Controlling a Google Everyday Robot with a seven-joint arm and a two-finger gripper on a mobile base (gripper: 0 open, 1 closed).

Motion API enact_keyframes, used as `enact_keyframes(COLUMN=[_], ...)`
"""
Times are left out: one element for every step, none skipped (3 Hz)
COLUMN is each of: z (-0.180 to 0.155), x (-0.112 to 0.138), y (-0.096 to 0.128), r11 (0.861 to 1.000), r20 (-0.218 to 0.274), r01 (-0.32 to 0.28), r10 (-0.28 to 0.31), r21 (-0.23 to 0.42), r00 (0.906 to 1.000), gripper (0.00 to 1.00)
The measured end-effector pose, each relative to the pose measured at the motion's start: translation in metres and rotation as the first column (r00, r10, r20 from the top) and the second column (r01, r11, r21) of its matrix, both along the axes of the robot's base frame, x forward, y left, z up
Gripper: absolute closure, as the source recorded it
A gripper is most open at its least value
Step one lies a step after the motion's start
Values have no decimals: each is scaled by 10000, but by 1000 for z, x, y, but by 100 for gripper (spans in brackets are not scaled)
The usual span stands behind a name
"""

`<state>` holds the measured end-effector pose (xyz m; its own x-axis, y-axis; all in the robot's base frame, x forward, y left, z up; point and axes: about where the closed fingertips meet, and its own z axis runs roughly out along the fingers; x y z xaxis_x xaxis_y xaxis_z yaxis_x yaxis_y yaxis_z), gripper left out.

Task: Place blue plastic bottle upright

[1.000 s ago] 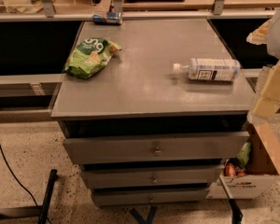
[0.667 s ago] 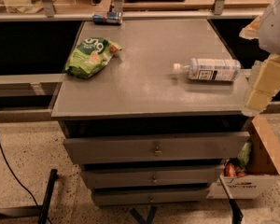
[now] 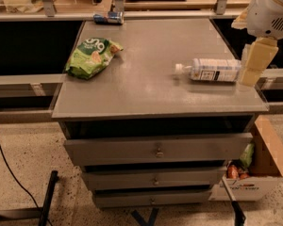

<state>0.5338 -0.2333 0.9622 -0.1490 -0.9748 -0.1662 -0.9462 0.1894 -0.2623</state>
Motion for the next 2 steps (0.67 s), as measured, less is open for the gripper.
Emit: enact_keyframes(z=[-11, -29], x=[40, 69], y=[-15, -17], r11=[9999, 9990], r20=[86, -10], r01=[-169, -446], r10=[169, 446], r21=[18, -27], r00=[9998, 9990], gripper=[0, 0])
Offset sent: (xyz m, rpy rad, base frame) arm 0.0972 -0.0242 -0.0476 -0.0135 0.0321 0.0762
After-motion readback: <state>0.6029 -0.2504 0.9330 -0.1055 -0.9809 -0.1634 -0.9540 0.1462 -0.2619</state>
